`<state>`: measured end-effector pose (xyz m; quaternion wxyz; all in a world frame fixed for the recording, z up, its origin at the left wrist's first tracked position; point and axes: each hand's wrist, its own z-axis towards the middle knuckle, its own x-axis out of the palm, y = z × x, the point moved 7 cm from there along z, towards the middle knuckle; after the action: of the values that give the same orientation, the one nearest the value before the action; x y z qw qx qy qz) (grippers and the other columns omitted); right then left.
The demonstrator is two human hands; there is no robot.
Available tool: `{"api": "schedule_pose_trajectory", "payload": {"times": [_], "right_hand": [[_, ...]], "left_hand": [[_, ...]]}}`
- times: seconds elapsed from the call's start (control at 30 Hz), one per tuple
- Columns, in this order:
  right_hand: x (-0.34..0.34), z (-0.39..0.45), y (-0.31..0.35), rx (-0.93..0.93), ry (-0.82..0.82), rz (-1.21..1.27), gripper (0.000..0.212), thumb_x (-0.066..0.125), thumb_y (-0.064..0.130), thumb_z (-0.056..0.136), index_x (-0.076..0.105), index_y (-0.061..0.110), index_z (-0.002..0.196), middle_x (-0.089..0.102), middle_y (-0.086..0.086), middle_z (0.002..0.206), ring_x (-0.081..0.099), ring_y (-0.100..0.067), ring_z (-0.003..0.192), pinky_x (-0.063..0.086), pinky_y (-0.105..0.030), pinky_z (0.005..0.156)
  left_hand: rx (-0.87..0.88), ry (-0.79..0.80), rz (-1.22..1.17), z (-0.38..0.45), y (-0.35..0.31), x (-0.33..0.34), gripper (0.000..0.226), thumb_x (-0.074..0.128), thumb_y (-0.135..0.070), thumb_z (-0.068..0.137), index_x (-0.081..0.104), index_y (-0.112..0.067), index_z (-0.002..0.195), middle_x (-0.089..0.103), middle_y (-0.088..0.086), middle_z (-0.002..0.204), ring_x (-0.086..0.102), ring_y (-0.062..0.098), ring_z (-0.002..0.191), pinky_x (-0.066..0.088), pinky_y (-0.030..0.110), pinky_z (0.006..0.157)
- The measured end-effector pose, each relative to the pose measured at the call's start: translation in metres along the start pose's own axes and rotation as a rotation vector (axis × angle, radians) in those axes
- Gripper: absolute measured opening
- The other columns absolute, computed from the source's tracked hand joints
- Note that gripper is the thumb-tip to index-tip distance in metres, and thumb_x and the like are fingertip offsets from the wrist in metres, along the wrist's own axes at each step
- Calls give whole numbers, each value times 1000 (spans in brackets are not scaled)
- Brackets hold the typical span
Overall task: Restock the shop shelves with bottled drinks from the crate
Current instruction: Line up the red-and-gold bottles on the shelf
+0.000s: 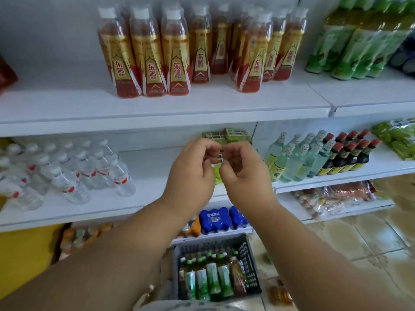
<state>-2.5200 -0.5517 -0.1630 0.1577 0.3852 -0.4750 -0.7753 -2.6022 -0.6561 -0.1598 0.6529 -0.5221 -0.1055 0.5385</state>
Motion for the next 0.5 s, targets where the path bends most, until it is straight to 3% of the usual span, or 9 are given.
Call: {"api": "schedule_pose_trajectory", "payload": {"times": [0.17,0.5], "right_hand": [[-36,-54,-42,17,71,20,24,60,11,89,59,24,109,63,7,99,59,-4,82,46,-14,67],[-25,-124,-100,189,191,-58,26,63,11,86,55,26,106,61,6,98,55,3,78,38,-9,65]], "left_hand": [[-85,33,49,-63,-21,49,45,48,8,88,58,-30,108,63,-4,106,63,2,96,46,7,80],[-282,105,69,-139,10,78,45,47,7,91,56,-35,105,62,-10,103,60,0,95,47,10,80]]}}
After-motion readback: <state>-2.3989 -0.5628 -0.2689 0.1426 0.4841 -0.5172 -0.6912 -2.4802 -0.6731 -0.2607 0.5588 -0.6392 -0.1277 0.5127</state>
